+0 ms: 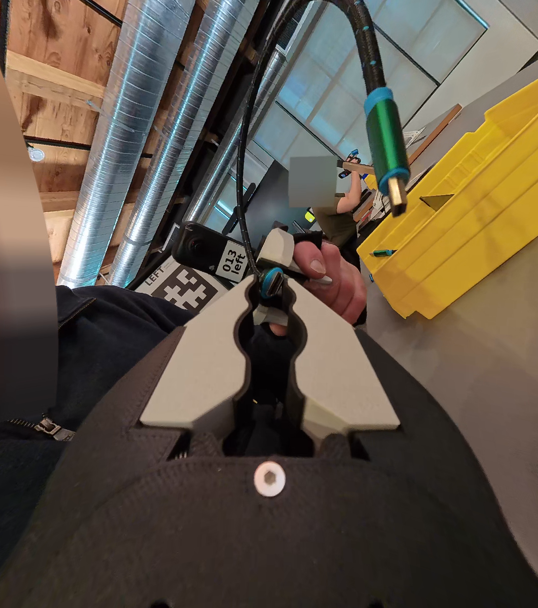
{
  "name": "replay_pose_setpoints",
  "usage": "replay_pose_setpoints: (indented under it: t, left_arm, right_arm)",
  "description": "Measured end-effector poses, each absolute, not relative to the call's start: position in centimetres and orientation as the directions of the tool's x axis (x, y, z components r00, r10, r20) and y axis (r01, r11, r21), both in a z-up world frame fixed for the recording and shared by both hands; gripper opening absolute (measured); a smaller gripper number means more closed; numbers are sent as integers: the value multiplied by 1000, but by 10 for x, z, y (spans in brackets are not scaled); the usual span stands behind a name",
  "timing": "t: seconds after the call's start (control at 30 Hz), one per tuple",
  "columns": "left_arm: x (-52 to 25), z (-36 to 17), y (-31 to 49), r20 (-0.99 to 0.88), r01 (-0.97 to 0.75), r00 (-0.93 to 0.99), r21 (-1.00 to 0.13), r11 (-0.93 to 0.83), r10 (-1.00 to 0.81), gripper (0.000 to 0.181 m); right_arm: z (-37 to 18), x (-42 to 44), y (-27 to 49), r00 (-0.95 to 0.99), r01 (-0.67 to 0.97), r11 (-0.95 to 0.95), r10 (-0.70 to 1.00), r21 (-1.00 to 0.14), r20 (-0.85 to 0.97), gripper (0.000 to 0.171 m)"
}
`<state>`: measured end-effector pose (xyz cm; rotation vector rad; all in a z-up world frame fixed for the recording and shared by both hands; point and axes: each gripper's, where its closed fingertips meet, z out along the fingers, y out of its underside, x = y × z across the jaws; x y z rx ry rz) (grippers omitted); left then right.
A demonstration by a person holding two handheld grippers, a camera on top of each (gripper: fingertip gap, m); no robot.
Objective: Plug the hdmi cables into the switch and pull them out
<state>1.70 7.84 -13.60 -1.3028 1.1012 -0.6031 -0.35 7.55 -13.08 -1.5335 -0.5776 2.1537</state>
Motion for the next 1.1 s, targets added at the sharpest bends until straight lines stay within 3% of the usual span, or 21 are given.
replay_pose_setpoints:
  t: [0.57,1.1]
  left_arm:
    - [18,-135,81,-331,-220,452,-941,256,-829,21]
    - [21,-134,79,-246,-177,428,-967,186,-870,22]
  right_arm:
    - [-131,-2,77,-332,-126,-852,519,-508,-788,11]
    - [-134,-4,75,-311,-116,-834,546,-539,-778,10]
